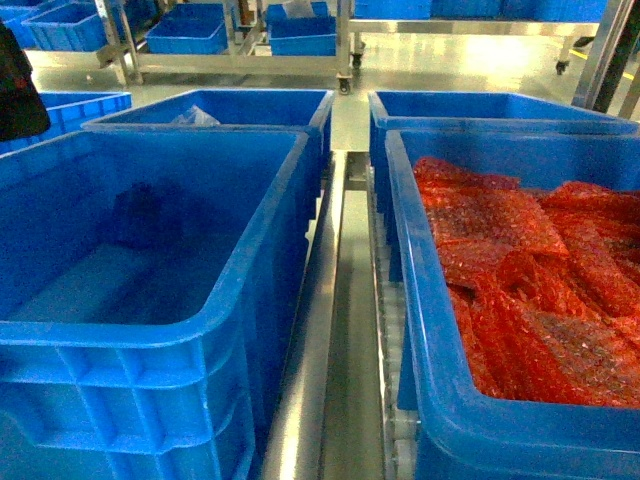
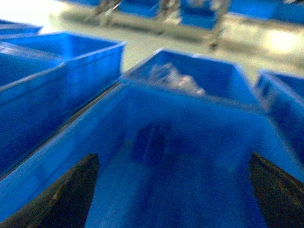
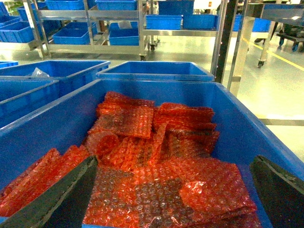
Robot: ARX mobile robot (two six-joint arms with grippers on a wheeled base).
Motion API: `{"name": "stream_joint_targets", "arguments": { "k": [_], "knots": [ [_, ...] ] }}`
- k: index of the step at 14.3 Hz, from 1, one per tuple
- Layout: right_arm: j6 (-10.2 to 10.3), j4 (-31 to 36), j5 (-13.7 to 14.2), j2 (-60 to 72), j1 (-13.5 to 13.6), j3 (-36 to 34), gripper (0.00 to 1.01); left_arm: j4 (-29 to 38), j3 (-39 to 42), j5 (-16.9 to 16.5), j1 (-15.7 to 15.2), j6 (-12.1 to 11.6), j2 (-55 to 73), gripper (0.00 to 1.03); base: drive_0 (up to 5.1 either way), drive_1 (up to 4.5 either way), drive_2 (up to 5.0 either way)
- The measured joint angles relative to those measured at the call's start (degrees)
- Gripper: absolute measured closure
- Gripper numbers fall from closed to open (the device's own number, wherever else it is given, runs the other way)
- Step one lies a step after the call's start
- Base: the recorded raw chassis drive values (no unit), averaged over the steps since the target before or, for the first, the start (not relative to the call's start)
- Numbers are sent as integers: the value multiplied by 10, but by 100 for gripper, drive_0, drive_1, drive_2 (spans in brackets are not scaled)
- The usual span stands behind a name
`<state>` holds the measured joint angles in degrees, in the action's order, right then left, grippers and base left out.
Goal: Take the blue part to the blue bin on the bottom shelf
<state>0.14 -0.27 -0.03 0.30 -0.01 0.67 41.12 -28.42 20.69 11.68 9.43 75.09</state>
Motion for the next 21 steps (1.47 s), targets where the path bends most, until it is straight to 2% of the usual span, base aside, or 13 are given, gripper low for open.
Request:
{"name": "stream_joint_targets", "arguments": {
  "k": [1, 2, 4, 7, 8, 9, 10, 11, 12, 13, 21],
  "knots": [
    [0, 0, 0, 0, 0, 0, 3, 67, 46, -72, -17, -42, -17, 25, 0, 0, 0],
    [0, 0, 0, 0, 0, 0, 3, 87, 81, -106, -26, -61, -42, 36, 0, 0, 0],
    [0, 0, 0, 0, 0, 0, 3, 89, 127, -132, -44, -81, -92, 61, 0, 0, 0],
    [0, 0, 0, 0, 0, 0, 3, 66, 187, -154, -67, -84, -171, 102, 0, 0, 0],
    [0, 0, 0, 0, 0, 0, 3, 55, 202, -160, -73, -84, -197, 101, 0, 0, 0],
    [0, 0, 0, 0, 0, 0, 3, 38, 216, -196, -96, -85, -225, 101, 0, 0, 0],
    [0, 0, 0, 0, 0, 0, 3, 26, 226, -203, -115, -85, -246, 101, 0, 0, 0],
    [0, 0, 0, 0, 0, 0, 3, 7, 235, -203, -120, -85, -276, 101, 0, 0, 0],
    [0, 0, 0, 0, 0, 0, 3, -10, 244, -207, -117, -85, -302, 101, 0, 0, 0],
    [0, 0, 0, 0, 0, 0, 3, 28, 264, -207, -117, -85, -303, 101, 0, 0, 0],
    [0, 0, 0, 0, 0, 0, 3, -210, 278, -206, -117, -85, -548, 101, 0, 0, 0]
  ]
}}
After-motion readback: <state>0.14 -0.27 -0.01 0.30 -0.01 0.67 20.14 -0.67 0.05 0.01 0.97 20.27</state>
